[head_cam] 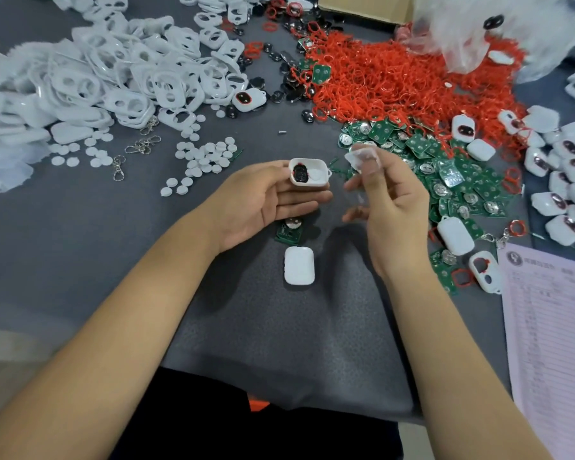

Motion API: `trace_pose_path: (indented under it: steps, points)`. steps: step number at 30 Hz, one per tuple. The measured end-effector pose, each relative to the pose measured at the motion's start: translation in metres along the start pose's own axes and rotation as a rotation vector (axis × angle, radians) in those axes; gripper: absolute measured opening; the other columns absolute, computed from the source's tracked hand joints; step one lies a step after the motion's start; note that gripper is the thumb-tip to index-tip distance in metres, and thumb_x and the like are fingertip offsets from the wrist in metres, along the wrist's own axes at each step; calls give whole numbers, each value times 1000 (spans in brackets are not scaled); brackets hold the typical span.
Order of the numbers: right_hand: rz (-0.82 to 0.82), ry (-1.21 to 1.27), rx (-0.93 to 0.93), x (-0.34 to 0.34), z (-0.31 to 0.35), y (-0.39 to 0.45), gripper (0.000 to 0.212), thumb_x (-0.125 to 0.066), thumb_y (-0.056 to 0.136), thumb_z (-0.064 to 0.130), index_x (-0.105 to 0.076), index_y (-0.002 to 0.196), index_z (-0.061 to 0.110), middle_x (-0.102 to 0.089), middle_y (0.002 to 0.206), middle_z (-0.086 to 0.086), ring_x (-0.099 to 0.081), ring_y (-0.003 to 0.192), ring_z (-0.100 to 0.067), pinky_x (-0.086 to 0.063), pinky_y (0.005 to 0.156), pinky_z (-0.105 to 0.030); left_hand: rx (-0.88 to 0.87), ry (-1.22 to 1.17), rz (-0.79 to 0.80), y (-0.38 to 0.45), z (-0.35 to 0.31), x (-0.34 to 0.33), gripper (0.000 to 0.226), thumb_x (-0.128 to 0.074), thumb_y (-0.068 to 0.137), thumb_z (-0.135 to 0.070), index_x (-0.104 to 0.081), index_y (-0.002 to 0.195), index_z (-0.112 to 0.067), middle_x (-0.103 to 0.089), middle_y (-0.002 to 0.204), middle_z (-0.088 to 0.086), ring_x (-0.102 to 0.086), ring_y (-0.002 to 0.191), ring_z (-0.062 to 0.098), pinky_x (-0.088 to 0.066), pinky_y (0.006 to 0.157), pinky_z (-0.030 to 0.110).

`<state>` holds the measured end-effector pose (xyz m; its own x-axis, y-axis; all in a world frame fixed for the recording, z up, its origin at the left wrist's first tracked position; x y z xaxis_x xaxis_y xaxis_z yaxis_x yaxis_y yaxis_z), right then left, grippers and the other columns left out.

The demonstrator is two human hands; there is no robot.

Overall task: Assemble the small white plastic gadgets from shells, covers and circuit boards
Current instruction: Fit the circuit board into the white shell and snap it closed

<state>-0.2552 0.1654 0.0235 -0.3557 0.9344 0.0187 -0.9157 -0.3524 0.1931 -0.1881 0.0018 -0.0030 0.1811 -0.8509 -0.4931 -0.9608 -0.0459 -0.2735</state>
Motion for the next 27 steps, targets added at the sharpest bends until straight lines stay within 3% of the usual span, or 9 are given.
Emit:
trace_pose_path:
  steps: [3,7,11,13,16,18,20,23,27]
  points:
    - [8,-13,4,-2,1,0,21,-58,104,6,-68,117,20,-70,77,9,-61,61,-12,-49,44,-26,6,37,3,-1,1,-2,39,-29,112,-9,-57,136,0,-73,122,20,-75,109,27,-62,89,30]
    - [12,6,-12,-2,0,-3,8,-69,98,5,-70,106,5,-68,70,3,-59,57,-12,-46,41,-25,-15,116,23,-3,1,-4,39,-30,113,-10,-54,141,1,-70,128,22,-74,110,25,-60,93,30]
    - [45,-83,-5,-5,-3,-2,15,-66,100,7,-72,113,12,-60,66,0,-52,55,-24,-47,41,-35,-23,125,41,-4,1,-5,37,-31,114,-11,-54,141,-1,-73,124,16,-74,111,25,-60,89,27]
    - [46,-96,-15,-6,-7,-2,17,-66,100,7,-71,115,12,-61,64,6,-52,53,-19,-44,40,-32,-24,124,47,-4,2,-5,36,-32,114,-12,-55,140,-2,-73,124,15,-74,111,25,-59,89,26]
    - [11,-77,-57,-6,-14,0,10,-70,97,13,-72,106,11,-63,66,16,-53,54,-3,-41,49,-17,-25,136,60,-5,1,-6,36,-32,114,-11,-57,138,-4,-73,125,15,-73,113,26,-59,91,27]
    - [-17,-104,-50,-8,-14,1,7,-70,97,15,-74,102,12,-64,67,18,-54,56,1,-41,55,-15,-22,140,59,-5,1,-6,35,-32,113,-9,-59,136,-5,-74,120,12,-74,111,25,-59,90,27]
    - [-32,-190,-6,-12,-11,2,7,-70,97,13,-75,101,12,-69,76,14,-59,63,2,-45,61,-17,-21,154,53,-4,1,-6,37,-31,113,-7,-57,139,-3,-74,119,12,-74,110,25,-59,90,27]
    - [-26,-275,39,-16,-7,2,9,-71,97,14,-77,102,10,-76,89,0,-70,78,-11,-56,71,-29,-28,184,55,-3,1,-6,38,-30,113,-9,-55,142,-1,-71,128,17,-73,113,25,-58,93,29]
    - [-24,-343,56,-17,-7,2,9,-72,95,17,-78,101,13,-76,88,2,-71,79,-15,-59,73,-34,-26,198,67,-3,3,-7,36,-34,113,-11,-57,140,-4,-68,134,18,-72,116,22,-58,96,29]
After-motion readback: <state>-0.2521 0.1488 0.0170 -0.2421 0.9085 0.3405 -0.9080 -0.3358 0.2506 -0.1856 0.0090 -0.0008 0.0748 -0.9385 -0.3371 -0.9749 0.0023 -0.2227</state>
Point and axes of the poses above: each hand's wrist, its own y-axis towards the middle knuckle, its own x-axis out of the back of the hand, z = x × y, the point moved 5 cm from there along y, towards the middle knuckle
